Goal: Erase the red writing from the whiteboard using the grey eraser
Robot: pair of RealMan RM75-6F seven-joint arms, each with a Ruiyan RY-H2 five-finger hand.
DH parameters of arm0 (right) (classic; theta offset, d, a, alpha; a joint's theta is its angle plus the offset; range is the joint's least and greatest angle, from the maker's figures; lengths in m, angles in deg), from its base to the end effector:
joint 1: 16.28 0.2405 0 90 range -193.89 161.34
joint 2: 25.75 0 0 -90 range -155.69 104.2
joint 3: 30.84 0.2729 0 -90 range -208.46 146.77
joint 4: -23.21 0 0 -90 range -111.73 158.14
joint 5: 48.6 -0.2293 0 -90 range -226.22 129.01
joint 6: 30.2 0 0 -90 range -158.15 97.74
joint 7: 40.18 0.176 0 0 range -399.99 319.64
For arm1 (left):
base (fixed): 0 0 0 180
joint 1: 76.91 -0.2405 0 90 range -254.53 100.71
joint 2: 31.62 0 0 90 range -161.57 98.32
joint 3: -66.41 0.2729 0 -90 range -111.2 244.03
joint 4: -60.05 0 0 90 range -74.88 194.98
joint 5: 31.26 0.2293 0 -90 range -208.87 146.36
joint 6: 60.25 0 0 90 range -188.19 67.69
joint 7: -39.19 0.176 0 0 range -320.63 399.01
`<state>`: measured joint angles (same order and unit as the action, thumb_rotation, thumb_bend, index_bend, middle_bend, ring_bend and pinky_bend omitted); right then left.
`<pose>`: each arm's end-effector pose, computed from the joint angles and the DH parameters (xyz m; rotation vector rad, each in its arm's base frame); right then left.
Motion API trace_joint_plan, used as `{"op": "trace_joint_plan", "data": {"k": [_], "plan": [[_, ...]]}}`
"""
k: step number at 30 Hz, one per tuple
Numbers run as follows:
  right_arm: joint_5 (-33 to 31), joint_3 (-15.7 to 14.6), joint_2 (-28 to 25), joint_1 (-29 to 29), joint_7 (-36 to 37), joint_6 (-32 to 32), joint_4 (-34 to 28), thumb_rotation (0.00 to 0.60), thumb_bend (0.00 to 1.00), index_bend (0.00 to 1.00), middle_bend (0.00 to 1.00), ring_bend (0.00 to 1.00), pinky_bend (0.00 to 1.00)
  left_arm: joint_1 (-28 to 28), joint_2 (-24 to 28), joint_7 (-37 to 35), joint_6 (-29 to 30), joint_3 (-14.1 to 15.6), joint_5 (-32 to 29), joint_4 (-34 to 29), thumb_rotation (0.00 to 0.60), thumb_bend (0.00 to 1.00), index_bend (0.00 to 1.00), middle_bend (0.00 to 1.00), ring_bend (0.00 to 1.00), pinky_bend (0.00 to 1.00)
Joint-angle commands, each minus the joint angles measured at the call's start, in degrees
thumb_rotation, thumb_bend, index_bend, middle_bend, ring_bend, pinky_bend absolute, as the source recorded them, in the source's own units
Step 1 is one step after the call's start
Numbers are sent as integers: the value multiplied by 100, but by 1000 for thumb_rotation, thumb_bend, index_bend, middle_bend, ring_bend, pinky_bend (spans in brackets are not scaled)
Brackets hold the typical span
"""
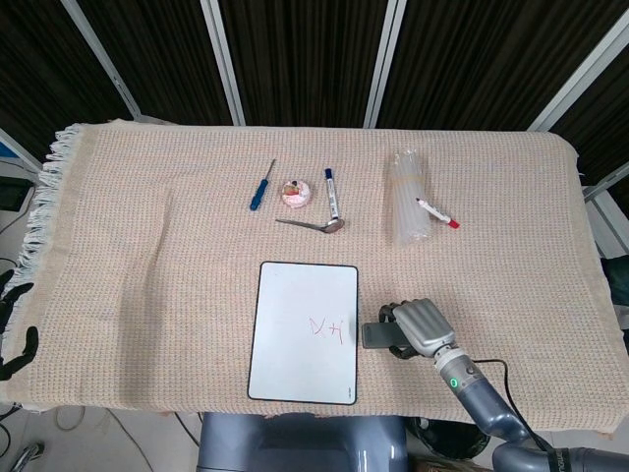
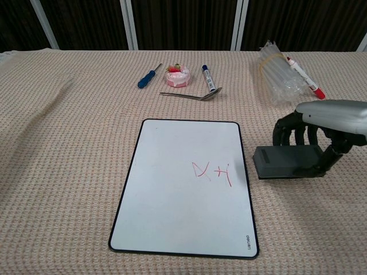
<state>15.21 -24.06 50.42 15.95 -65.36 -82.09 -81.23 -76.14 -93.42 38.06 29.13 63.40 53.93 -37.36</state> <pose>-0.1820 -0.3084 -0.0162 1.9560 -1.1022 0.7841 -0.3293 0.1917 0.1669 -1.2700 -0.9420 -0.9452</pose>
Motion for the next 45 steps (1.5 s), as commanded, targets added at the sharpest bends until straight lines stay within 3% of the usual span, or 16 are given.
{"op": "trace_joint_plan", "data": {"k": [1,11,19,30,40,45], "plan": [[-342,231,143,293,-223,119,-6,600,407,483,459,455,496,-2,6,-10,1,0,-1,-3,600,490,172,8,0,43],[-1452,718,1089,1101,-646,81,539,600,407,483,465,463,502,6,11,-59,-42,15,-8,-20,600,490,172,8,0,43],[-1838,731,1783,1364,-724,-180,1069,600,408,489,491,491,518,17,20,-85,-60,9,-14,-26,600,490,172,8,0,43],[-1717,487,2227,1415,-791,-445,1399,600,408,491,497,493,519,19,15,-78,-62,15,-8,-20,600,490,172,8,0,43],[-1352,115,2290,1338,-855,-564,1177,600,407,493,503,497,519,15,19,-86,-45,12,0,-7,600,490,172,8,0,43],[-1035,-225,2165,1222,-890,-614,883,600,407,495,503,497,520,19,21,-82,-52,13,1,0,600,490,172,8,0,43]]}}
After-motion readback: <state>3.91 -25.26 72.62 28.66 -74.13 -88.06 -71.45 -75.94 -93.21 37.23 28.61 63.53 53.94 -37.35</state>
